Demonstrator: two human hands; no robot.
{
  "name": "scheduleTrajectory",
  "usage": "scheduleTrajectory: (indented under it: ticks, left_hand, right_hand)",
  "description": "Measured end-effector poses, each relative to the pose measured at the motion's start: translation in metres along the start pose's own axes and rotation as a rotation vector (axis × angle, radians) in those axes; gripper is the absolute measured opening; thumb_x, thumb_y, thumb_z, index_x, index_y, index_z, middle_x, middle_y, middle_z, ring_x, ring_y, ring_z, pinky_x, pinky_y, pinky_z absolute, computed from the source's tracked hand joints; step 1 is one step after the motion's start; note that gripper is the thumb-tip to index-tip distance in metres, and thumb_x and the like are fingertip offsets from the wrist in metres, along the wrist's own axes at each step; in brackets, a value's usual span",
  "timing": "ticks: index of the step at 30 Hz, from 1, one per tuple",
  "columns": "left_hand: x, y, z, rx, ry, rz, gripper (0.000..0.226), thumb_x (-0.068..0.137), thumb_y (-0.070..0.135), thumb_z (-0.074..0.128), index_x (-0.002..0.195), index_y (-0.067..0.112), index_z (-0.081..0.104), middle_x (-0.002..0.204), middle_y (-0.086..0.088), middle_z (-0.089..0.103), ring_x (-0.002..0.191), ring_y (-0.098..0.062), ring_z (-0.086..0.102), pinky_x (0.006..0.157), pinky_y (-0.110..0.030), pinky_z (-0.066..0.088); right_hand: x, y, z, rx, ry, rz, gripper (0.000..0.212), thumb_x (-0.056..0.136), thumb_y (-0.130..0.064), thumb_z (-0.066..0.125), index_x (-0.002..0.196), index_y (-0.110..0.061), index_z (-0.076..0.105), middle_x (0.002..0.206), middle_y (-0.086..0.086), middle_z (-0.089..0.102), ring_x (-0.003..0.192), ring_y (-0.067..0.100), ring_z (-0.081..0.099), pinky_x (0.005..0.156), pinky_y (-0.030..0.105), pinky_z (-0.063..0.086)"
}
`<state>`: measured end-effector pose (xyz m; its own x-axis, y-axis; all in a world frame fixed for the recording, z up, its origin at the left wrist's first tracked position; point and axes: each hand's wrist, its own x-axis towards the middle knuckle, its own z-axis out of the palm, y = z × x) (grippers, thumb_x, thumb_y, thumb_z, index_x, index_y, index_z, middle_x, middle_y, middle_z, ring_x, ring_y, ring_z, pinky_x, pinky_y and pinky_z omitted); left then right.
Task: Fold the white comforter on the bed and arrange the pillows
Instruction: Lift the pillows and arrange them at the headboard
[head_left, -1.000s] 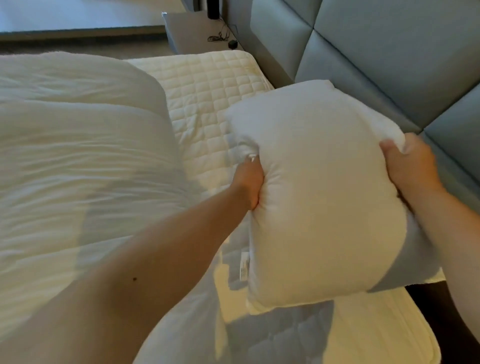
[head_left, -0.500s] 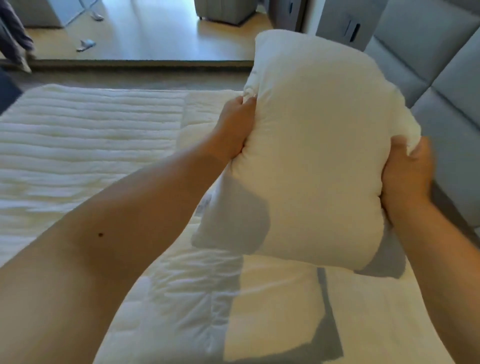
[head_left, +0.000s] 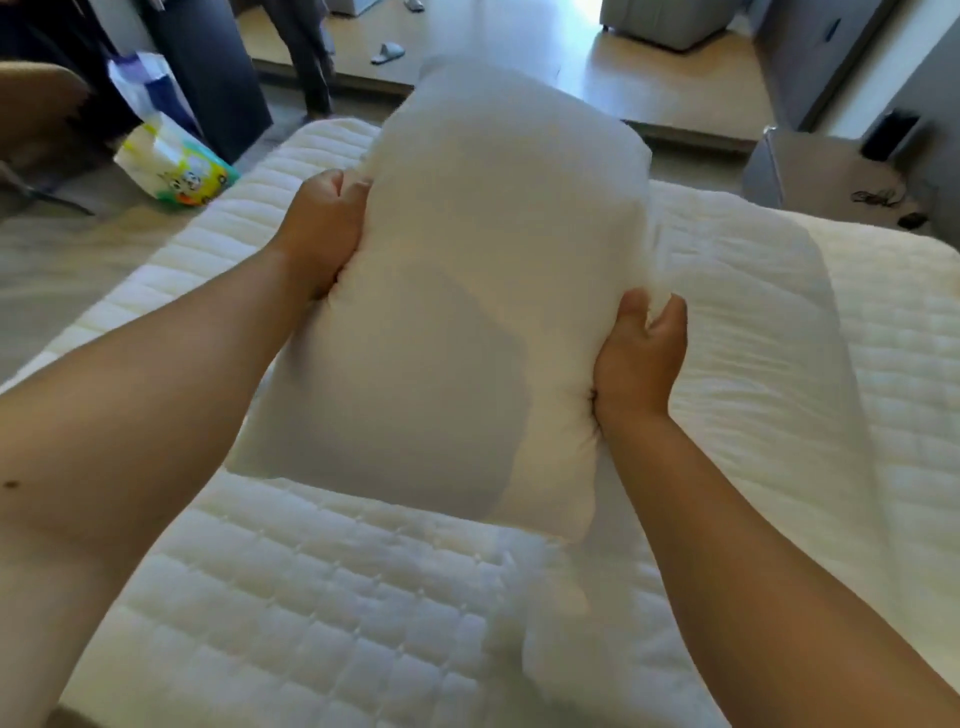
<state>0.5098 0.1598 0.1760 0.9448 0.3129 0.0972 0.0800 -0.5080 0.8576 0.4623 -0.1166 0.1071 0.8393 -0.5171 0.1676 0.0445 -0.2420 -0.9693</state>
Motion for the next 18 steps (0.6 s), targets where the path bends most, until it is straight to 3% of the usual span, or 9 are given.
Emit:
scheduleTrajectory:
  ticks: [4, 6, 9, 12, 15, 18]
  left_hand:
    - [0.011, -0.084, -0.029, 0.090, 0.050, -0.037, 0.031, 0.097, 0.034, 0.049, 0.073, 0.015, 0.048, 0.070, -0.003, 0.047, 0.063, -0.014, 0.041, 0.059, -0.033, 0.034]
    - [0.009, -0.134, -0.029, 0.151, 0.011, -0.109, 0.032, 0.096, 0.038, 0.049, 0.077, 0.011, 0.049, 0.075, -0.010, 0.049, 0.069, -0.021, 0.045, 0.061, -0.036, 0.034]
    - [-0.009, -0.210, -0.014, 0.323, -0.117, -0.287, 0.033, 0.101, 0.034, 0.045, 0.105, 0.003, 0.057, 0.107, -0.022, 0.060, 0.097, -0.032, 0.056, 0.075, -0.036, 0.036]
    - [-0.043, -0.287, -0.014, 0.327, -0.262, -0.565, 0.056, 0.102, 0.047, 0.035, 0.141, 0.008, 0.045, 0.147, -0.021, 0.046, 0.131, -0.035, 0.046, 0.103, -0.040, 0.037]
    - [-0.056, -0.352, -0.026, 0.202, -0.263, -0.752, 0.102, 0.074, 0.090, 0.022, 0.142, 0.018, 0.049, 0.143, -0.014, 0.053, 0.129, -0.033, 0.051, 0.110, -0.051, 0.037]
    - [-0.063, -0.352, -0.035, 0.151, -0.286, -0.804, 0.098, 0.080, 0.086, 0.023, 0.140, 0.015, 0.054, 0.140, -0.013, 0.056, 0.130, -0.030, 0.051, 0.113, -0.048, 0.035]
  right_hand:
    - [-0.050, 0.040, 0.063, -0.038, -0.060, 0.097, 0.030, 0.099, -0.034, 0.044, 0.108, -0.007, 0.053, 0.103, 0.008, 0.063, 0.097, 0.024, 0.060, 0.091, 0.043, 0.048]
    - [-0.077, 0.072, 0.084, -0.117, -0.124, 0.168, 0.027, 0.099, -0.033, 0.044, 0.108, -0.009, 0.053, 0.104, 0.010, 0.064, 0.099, 0.028, 0.061, 0.090, 0.044, 0.048]
    - [-0.111, 0.139, 0.100, -0.402, -0.404, 0.492, 0.030, 0.097, -0.027, 0.046, 0.116, -0.005, 0.052, 0.116, 0.019, 0.061, 0.107, 0.035, 0.058, 0.091, 0.041, 0.047]
    - [-0.137, 0.189, 0.093, -0.605, -0.736, 0.755, 0.037, 0.097, -0.034, 0.047, 0.116, -0.002, 0.055, 0.122, 0.021, 0.060, 0.108, 0.035, 0.059, 0.090, 0.038, 0.049]
    - [-0.150, 0.198, 0.097, -0.597, -0.710, 0.736, 0.052, 0.098, -0.046, 0.043, 0.122, -0.001, 0.051, 0.124, 0.021, 0.059, 0.109, 0.035, 0.057, 0.092, 0.037, 0.045]
    - [-0.156, 0.191, 0.110, -0.583, -0.631, 0.695, 0.049, 0.102, -0.040, 0.035, 0.131, -0.002, 0.045, 0.133, 0.020, 0.054, 0.121, 0.037, 0.051, 0.097, 0.038, 0.038]
